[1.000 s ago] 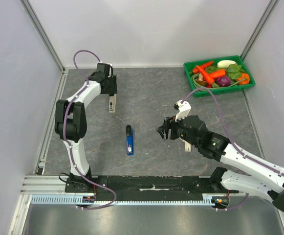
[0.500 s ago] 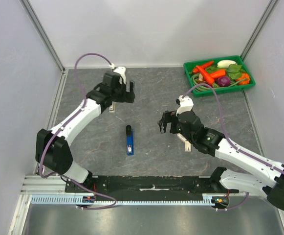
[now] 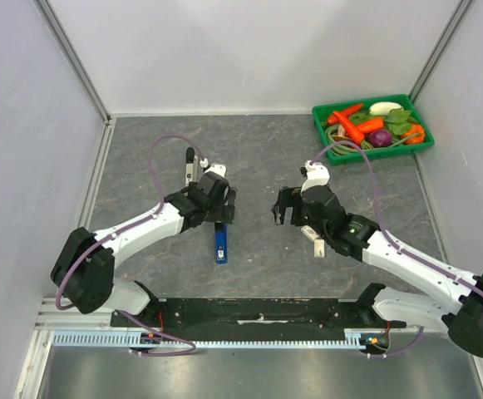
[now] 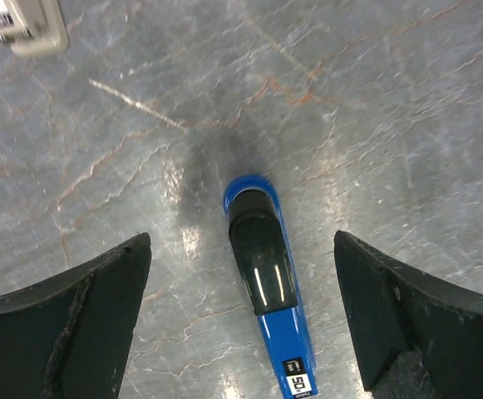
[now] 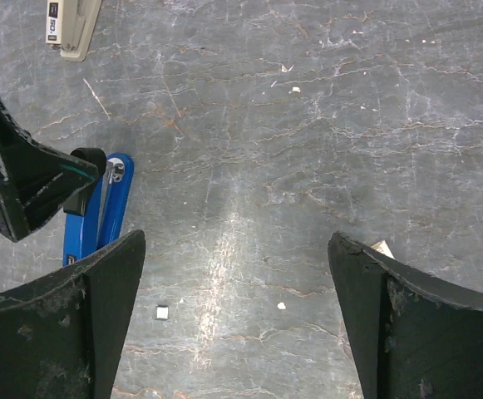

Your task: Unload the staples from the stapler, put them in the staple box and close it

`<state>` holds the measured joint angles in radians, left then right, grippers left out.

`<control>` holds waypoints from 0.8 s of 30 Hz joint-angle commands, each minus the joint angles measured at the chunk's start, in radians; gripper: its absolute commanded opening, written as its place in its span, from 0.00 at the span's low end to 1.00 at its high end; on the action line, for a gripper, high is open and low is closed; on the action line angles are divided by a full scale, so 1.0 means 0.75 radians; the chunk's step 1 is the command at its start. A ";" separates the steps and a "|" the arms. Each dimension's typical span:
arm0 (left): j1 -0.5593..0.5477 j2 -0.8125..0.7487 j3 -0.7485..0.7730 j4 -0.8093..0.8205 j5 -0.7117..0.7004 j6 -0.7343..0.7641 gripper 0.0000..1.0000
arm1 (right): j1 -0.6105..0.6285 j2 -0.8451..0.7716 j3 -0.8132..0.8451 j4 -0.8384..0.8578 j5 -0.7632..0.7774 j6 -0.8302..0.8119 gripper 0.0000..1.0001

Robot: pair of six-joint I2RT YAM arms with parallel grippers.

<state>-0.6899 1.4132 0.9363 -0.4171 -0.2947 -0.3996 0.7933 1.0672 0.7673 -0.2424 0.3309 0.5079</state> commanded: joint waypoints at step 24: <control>-0.062 0.114 -0.130 0.145 -0.082 -0.224 0.75 | -0.002 0.021 0.006 0.035 -0.116 0.026 0.98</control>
<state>-0.7242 1.4864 0.8310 -0.3569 -0.3153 -0.5278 0.7933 1.0859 0.7673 -0.2424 0.2581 0.5163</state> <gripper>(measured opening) 0.779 0.978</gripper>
